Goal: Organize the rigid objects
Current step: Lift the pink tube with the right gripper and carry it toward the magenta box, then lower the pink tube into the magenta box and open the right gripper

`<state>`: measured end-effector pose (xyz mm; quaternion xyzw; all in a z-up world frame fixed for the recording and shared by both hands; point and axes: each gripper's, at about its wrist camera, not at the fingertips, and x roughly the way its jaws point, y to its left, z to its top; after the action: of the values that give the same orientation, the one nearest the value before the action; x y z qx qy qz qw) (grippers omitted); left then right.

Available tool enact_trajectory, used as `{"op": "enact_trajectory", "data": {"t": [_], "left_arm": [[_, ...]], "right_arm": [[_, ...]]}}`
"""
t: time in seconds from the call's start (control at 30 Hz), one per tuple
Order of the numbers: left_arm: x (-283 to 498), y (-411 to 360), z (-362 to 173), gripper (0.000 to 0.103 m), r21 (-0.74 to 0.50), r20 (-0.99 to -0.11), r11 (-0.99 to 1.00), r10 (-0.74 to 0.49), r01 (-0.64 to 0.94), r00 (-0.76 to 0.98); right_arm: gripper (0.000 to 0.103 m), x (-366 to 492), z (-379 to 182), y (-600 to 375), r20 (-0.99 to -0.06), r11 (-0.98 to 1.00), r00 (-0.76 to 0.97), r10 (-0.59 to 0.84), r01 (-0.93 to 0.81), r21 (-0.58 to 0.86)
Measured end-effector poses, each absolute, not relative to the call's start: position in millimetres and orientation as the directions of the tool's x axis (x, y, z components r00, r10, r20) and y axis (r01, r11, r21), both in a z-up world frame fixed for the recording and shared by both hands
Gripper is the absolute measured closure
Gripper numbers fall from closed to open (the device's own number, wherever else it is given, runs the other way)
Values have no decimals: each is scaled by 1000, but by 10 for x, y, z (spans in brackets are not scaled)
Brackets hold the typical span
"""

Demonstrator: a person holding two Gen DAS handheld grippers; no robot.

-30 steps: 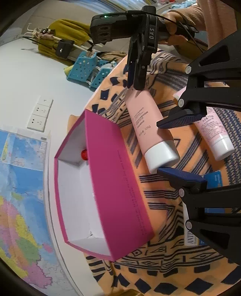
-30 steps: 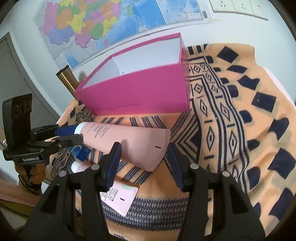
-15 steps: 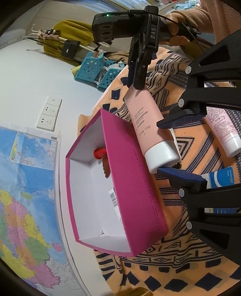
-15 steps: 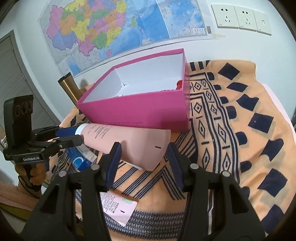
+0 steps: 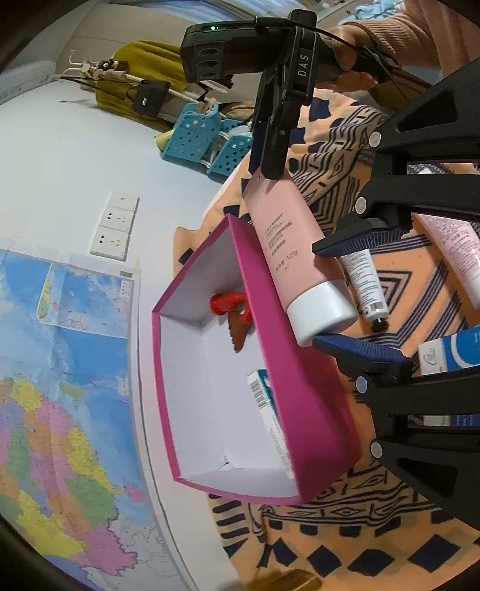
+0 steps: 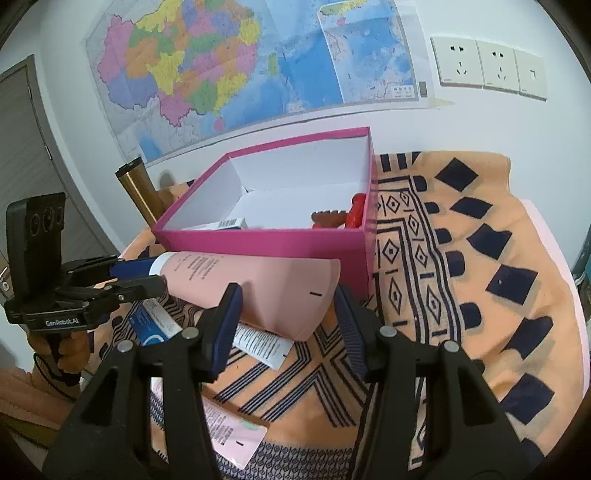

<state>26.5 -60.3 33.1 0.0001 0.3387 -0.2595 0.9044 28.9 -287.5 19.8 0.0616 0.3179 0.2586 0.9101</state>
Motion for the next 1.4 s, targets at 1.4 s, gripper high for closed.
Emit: {"op": "enact_trajectory", "data": {"t": [1.4], "left_arm": [[678,-596,461,60,-194,-592,878,-460,436,661]], "right_arm": [[49,664,420,-2872,-523,863,689,502,-441,247]]}}
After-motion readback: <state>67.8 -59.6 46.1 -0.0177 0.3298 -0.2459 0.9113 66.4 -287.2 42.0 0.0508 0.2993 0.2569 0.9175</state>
